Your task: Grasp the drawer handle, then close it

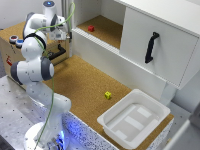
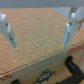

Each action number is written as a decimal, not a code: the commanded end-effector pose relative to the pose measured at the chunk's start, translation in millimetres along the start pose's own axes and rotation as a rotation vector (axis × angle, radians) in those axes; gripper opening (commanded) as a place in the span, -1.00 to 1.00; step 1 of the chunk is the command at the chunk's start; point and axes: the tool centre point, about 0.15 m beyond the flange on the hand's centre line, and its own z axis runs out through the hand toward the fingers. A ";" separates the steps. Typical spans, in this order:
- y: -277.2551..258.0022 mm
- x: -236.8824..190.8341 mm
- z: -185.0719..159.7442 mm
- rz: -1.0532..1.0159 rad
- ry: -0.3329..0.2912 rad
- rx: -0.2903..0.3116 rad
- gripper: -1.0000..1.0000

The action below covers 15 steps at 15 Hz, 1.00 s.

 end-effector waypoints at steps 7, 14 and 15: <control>-107.2 17.6 -22.9 -0.194 -0.178 -0.061 -1.00; -122.5 15.9 -10.9 -0.221 -0.171 0.000 -1.00; -124.9 16.0 -9.4 -0.227 -0.169 0.006 -1.00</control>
